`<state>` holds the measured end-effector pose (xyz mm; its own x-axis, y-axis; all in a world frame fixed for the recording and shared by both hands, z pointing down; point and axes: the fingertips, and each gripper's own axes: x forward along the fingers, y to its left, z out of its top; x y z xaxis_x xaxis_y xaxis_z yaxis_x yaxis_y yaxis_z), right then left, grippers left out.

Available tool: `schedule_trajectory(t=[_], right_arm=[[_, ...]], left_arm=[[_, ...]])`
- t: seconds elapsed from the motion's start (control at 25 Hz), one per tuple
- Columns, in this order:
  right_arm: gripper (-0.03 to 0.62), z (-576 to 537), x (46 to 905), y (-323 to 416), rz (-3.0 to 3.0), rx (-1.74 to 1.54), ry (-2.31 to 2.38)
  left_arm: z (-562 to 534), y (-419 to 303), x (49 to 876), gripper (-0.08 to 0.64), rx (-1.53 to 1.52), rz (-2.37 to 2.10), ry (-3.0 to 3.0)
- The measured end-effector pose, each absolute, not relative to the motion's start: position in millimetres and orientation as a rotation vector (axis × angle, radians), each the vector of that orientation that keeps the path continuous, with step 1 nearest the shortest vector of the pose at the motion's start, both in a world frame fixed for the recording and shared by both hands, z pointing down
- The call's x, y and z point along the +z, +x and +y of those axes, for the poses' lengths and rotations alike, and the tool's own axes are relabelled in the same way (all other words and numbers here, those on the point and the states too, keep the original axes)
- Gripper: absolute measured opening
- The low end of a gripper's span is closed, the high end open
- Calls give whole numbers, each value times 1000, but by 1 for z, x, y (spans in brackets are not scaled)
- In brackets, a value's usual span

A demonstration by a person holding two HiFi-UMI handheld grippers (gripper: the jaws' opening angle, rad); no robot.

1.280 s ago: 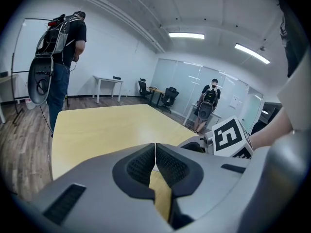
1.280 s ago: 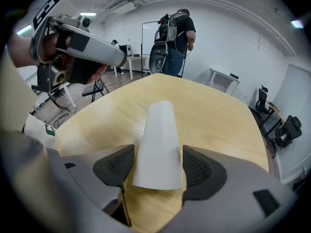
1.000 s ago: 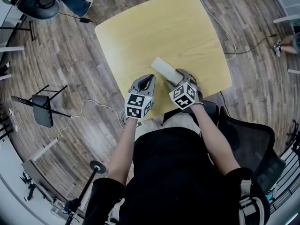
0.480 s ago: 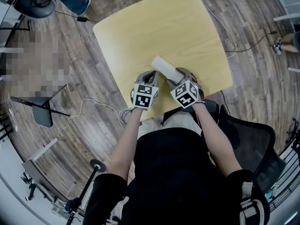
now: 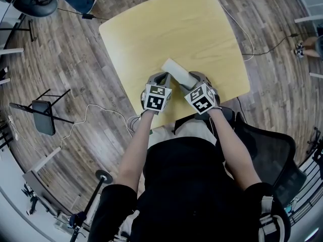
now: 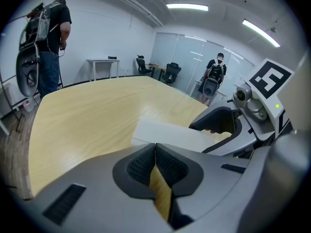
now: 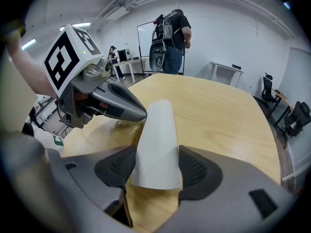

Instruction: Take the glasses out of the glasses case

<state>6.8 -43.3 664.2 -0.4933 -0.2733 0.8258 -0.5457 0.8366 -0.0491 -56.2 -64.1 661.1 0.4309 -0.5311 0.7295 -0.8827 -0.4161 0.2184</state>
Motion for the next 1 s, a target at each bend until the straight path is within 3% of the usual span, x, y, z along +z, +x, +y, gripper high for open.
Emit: schedule_trajectory(t=[1.0], right_arm=[[299, -44, 660, 14, -2170, 570, 559]], left_arm=[[-60, -53, 674, 25, 814, -1195, 2075]])
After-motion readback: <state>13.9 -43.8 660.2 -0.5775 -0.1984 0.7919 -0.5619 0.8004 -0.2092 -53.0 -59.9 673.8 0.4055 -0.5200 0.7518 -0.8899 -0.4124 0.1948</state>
